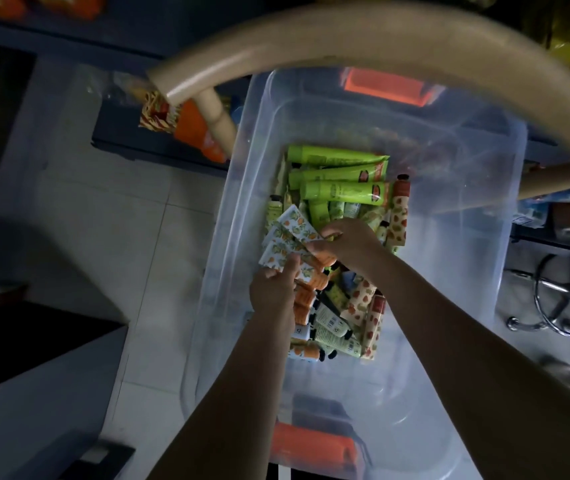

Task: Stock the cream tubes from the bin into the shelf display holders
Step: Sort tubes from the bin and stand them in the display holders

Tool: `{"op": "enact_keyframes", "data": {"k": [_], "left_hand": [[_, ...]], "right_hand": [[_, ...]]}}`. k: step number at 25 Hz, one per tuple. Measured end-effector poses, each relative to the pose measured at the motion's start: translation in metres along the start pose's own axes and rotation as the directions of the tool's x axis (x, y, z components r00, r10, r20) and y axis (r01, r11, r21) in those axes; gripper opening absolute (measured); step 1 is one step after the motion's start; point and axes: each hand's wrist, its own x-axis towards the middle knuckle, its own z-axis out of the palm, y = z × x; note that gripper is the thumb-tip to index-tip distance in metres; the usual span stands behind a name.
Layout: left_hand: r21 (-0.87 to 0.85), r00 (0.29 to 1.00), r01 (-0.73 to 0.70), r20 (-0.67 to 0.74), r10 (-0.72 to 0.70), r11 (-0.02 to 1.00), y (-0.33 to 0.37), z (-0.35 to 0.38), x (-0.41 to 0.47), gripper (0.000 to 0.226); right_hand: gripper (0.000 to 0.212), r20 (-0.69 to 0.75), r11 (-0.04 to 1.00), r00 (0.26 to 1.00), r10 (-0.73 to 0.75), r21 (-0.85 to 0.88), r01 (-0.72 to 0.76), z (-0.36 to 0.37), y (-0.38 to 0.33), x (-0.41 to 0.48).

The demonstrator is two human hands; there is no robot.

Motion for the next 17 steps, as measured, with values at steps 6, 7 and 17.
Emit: {"op": "enact_keyframes", "data": {"k": [6, 7, 17], "left_hand": [[0.158, 0.951, -0.293, 0.147, 0.271, 0.943, 0.03, -0.012, -0.051, 0.035], [0.176, 0.926, -0.355, 0.199, 0.32, 0.918, 0.039, -0.017, -0.065, 0.04], [0.141, 0.539, -0.835, 0.406, 0.738, 0.532, 0.15, -0.073, -0.212, 0.041]], "right_hand": [[0.033, -0.132, 0.964, 0.989, 0.06, 0.264, -0.024, -0.032, -0.013, -0.046], [0.03, -0.175, 0.951, 0.982, 0.068, 0.308, -0.011, -0.04, -0.019, -0.059], [0.008, -0.444, 0.807, 0.888, -0.12, 0.478, 0.348, -0.115, -0.132, -0.216]]}}
